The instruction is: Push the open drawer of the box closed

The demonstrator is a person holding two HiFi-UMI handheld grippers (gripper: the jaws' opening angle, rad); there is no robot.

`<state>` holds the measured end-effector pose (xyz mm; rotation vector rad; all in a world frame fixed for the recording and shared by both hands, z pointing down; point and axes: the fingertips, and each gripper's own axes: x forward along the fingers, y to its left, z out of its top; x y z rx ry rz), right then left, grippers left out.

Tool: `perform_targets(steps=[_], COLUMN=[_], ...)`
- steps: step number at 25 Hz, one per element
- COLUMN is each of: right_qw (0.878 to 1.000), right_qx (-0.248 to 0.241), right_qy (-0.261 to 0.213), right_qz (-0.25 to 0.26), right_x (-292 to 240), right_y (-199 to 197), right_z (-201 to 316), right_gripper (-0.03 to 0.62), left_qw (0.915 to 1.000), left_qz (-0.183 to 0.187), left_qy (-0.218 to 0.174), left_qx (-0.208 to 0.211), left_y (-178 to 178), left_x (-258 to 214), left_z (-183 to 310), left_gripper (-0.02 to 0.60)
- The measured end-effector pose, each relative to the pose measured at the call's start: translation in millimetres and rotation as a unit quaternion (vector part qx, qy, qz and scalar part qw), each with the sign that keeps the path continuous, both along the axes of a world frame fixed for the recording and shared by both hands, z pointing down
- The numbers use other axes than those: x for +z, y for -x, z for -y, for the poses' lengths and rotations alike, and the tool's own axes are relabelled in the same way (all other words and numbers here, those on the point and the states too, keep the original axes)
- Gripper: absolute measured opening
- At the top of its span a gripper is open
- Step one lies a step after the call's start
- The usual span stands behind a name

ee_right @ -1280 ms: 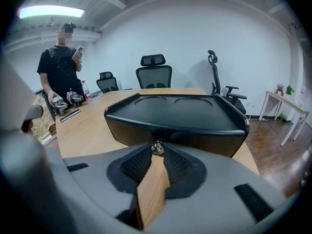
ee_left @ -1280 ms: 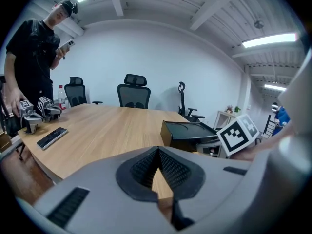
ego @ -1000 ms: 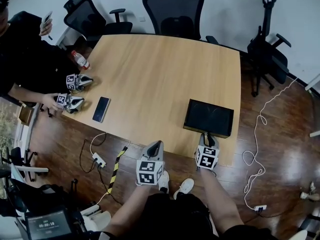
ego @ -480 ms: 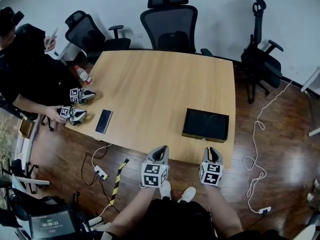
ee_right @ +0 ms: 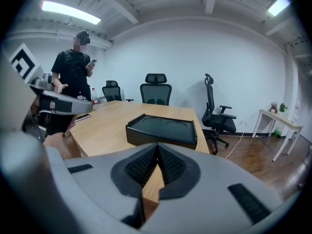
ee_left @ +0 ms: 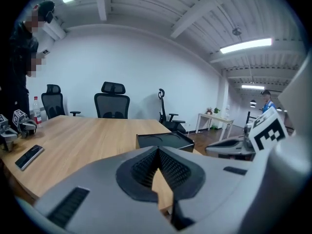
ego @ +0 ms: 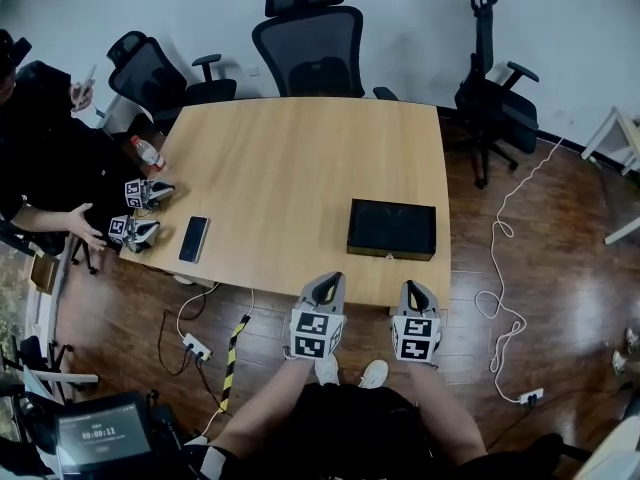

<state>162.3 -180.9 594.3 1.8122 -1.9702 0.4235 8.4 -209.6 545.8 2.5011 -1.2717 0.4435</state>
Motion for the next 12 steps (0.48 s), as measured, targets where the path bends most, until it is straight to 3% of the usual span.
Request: perform_targets(steps=[6,12], right_qw=[1.0,0.997], right_qx=[0.01,-0.015], right_qy=[-0.017,-0.065], right_qz=[0.007,0.037], right_x=[-21,-63], right_y=[-3,12], right_z=[-7,-17], right_gripper=[0.005,0.005], left_qw=[0.9999,0.9993], left_qz=[-0.009,0.003], left_qy=[-0.004,-0.031], left_qx=[0.011,0.02], left_y=[-12,-22], left_x=[-8,-21], left_z=[-8,-23], left_gripper=[-0.002,-0.002])
